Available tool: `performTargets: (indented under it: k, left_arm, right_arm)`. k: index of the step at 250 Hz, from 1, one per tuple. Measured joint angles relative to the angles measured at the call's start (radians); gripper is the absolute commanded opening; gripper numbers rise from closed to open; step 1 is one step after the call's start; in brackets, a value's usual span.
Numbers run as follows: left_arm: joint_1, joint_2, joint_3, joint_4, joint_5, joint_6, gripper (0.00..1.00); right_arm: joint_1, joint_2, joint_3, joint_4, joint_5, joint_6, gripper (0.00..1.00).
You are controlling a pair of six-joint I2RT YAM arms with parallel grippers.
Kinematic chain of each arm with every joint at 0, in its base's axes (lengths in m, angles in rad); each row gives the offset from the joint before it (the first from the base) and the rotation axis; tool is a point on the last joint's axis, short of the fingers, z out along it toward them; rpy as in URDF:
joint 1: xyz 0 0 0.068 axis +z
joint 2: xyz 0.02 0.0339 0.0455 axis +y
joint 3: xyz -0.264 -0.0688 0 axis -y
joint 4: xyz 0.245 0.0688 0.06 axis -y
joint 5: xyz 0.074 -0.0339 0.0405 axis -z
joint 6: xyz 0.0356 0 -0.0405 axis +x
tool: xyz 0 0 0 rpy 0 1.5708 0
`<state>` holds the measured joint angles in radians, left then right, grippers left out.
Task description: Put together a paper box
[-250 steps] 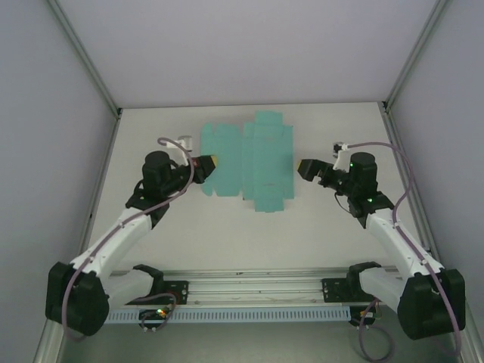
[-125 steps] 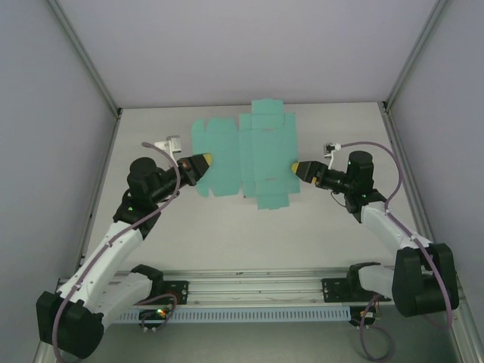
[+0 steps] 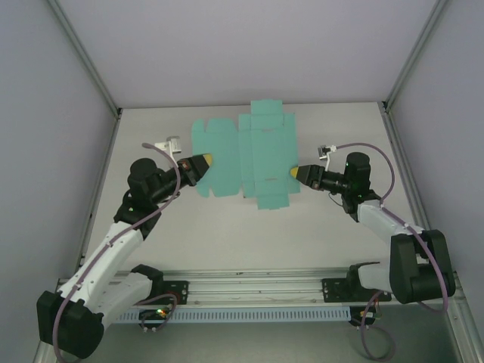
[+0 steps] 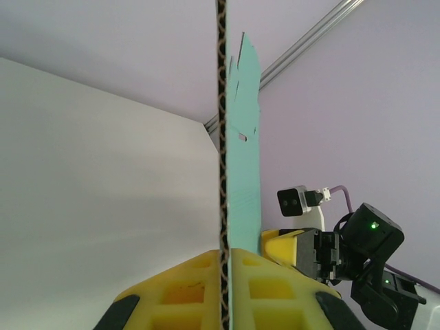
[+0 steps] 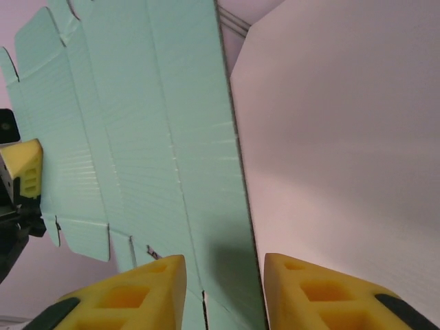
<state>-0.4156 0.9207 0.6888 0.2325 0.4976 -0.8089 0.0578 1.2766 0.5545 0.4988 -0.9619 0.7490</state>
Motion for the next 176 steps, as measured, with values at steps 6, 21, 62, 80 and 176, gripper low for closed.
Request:
performTargets:
  k: [6,21,62,80,176]
  left_arm:
    - [0.001,0.0,-0.002,0.0,-0.001,0.0,0.0]
    - [0.003,0.0,-0.009,0.0,-0.003,0.0,0.0]
    - [0.004,0.0,-0.019,0.0,-0.004,0.0,0.0]
    - [0.005,-0.006,-0.024,-0.005,-0.011,0.0,0.05]
    - [0.004,-0.144,-0.02,-0.454,-0.367,0.143,1.0]
  right_arm:
    - [0.0,0.001,0.0,0.003,-0.005,0.0,0.3]
    - [0.0,0.003,0.0,0.017,-0.018,0.004,0.22]
    - [0.004,0.006,0.001,0.048,-0.052,0.009,0.0]
    - [0.004,0.006,0.002,0.049,-0.061,0.005,0.0]
    - [0.148,-0.066,0.258,-0.595,0.219,-0.466,0.0]
